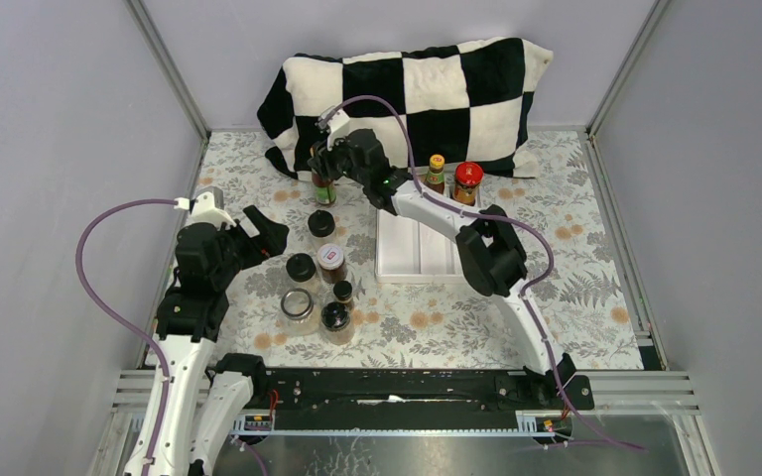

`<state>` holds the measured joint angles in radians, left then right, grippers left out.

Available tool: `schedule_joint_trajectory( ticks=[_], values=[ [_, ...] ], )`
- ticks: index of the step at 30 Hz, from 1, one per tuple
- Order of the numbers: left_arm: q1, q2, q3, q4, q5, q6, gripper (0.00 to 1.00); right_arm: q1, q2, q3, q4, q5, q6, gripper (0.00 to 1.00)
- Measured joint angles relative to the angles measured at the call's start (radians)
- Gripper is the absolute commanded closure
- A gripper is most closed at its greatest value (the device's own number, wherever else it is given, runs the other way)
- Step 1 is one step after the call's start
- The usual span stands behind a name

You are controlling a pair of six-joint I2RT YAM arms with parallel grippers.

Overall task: Organize the condiment bottles
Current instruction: Pick up the bottle from the center of the board.

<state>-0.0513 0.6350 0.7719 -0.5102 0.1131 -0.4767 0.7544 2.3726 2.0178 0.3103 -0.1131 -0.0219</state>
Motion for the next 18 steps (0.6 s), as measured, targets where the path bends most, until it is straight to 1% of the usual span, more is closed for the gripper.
schedule_joint_trajectory(
  ticks=[18],
  values=[
    [0.000,0.010,0.000,0.000,0.000,0.000,0.01,-0.023,-0.167,-0.177,-0.014,0.000,-0.008,0.88]
  ],
)
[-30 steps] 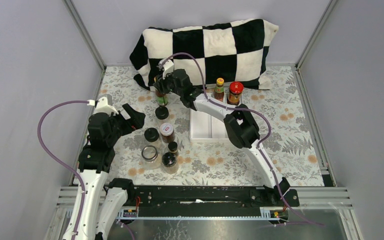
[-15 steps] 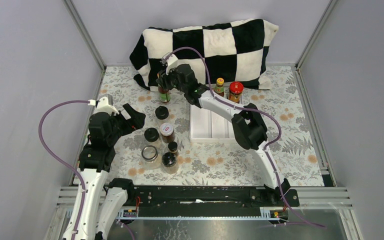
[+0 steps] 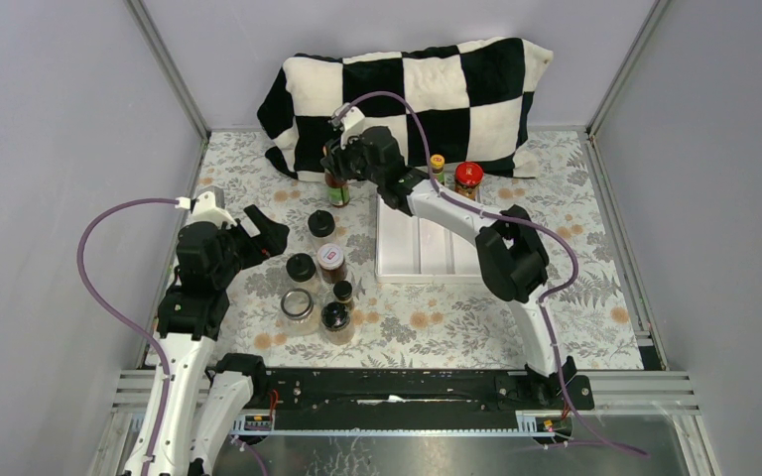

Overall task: Organize the condiment bottles
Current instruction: Pick up the bottle from the center of the board, then place the bottle in the storage box.

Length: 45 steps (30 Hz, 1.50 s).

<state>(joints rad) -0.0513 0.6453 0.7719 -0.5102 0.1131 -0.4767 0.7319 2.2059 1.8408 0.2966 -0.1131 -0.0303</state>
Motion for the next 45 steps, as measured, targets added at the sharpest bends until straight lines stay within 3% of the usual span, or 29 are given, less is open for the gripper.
schedule_joint_trajectory(
  ticks=[17,33,45],
  values=[
    [0.000,0.006,0.000,0.000,0.000,0.000,0.01,-0.027,-0.151,-0.114,0.000,0.001,-0.014,0.91],
    [0.000,0.016,0.000,0.000,0.000,0.000,0.01,-0.041,-0.457,-0.372,-0.020,0.053,-0.045,0.93],
    [0.000,0.023,0.000,0.000,0.000,0.000,0.01,-0.122,-0.654,-0.562,-0.055,0.119,-0.035,0.94]
  ],
)
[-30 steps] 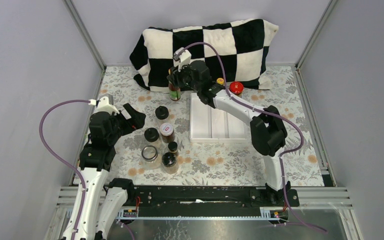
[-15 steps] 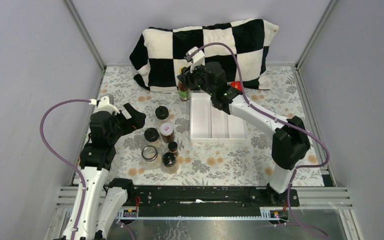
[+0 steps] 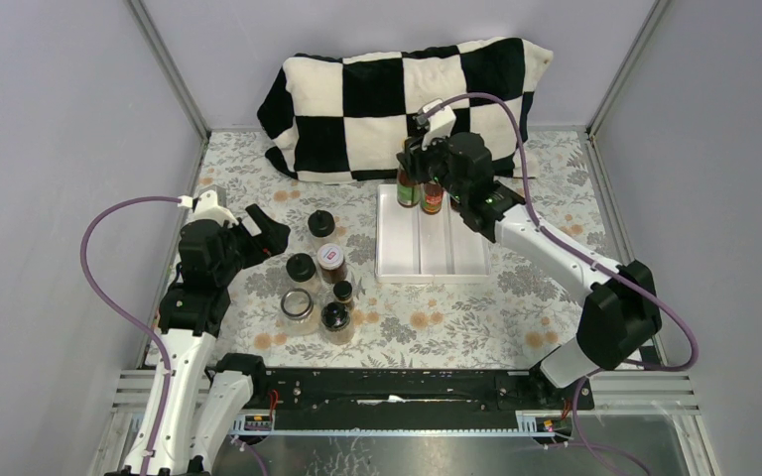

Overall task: Organize the condiment bottles
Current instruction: Place the bottle in the storage box.

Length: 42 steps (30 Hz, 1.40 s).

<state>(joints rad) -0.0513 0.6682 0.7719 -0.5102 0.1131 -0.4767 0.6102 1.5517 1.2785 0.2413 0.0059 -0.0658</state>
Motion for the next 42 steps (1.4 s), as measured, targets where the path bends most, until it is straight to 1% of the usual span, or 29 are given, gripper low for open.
schedule_joint_trajectory(
  ticks=[8,18,23,30,36,42],
  values=[
    [0.000,0.001,0.000,0.000,0.000,0.000,0.01,-0.053,-0.054,-0.081,-0.015,0.016,0.011,0.95],
    [0.000,0.001,0.000,0.000,0.000,0.000,0.01,-0.066,-0.101,-0.204,-0.029,0.056,0.011,0.96],
    [0.000,0.001,0.000,0.000,0.000,0.000,0.01,-0.097,-0.122,-0.265,-0.026,0.061,0.015,0.96],
    [0.000,0.008,0.000,0.000,0.000,0.000,0.01,-0.142,-0.127,-0.320,0.018,0.055,0.030,0.97],
    [0.000,0.011,0.000,0.000,0.000,0.000,0.01,-0.151,-0.120,-0.334,0.075,0.034,0.045,0.97],
    [0.000,0.011,0.000,0.000,0.000,0.000,0.01,-0.153,-0.076,-0.334,0.127,0.004,0.072,0.97]
  ],
)
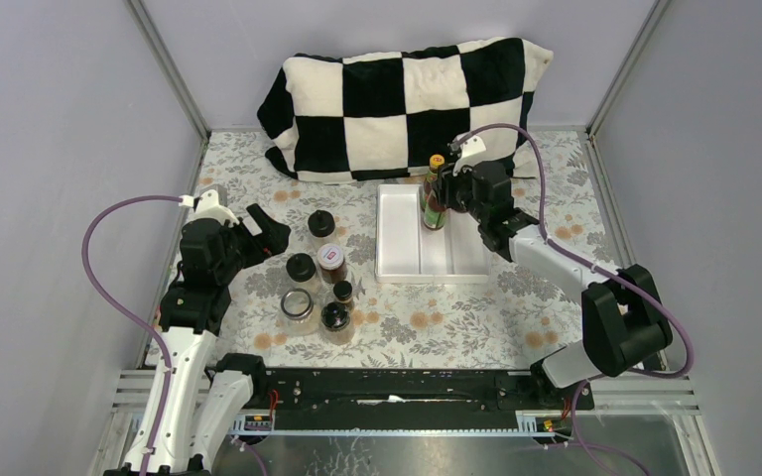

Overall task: Organize the condiment bottles
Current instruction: Place the bottle in the storage box.

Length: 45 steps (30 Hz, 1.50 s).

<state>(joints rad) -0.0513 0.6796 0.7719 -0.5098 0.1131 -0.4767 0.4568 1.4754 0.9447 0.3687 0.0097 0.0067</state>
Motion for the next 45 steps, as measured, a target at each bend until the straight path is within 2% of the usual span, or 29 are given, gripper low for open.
schedule_joint_trajectory(
  ticks=[28,32,34,36,38,42,45],
  values=[
    [0.000,0.000,0.000,0.000,0.000,0.000,0.01,0.000,0.093,-0.063,0.152,-0.022,0.018,0.93],
    [0.000,0.000,0.000,0.000,0.000,0.000,0.01,0.000,0.094,-0.063,0.155,-0.023,0.017,0.85],
    [0.000,-0.001,0.000,0.000,0.000,0.000,0.01,0.000,0.094,-0.063,0.154,-0.022,0.017,0.75],
    [0.000,-0.002,0.000,0.000,0.000,0.000,0.01,0.000,0.093,-0.063,0.153,-0.022,0.016,0.71],
    [0.000,-0.003,0.000,0.000,0.000,0.000,0.01,0.000,0.091,-0.063,0.147,-0.019,0.013,0.56],
    [0.000,-0.007,0.000,0.000,0.000,0.000,0.01,0.000,0.068,-0.076,0.128,-0.002,0.014,0.42],
    [0.000,-0.007,0.000,0.000,0.000,0.000,0.01,0.000,0.048,-0.086,0.127,0.015,0.010,0.37]
  ],
)
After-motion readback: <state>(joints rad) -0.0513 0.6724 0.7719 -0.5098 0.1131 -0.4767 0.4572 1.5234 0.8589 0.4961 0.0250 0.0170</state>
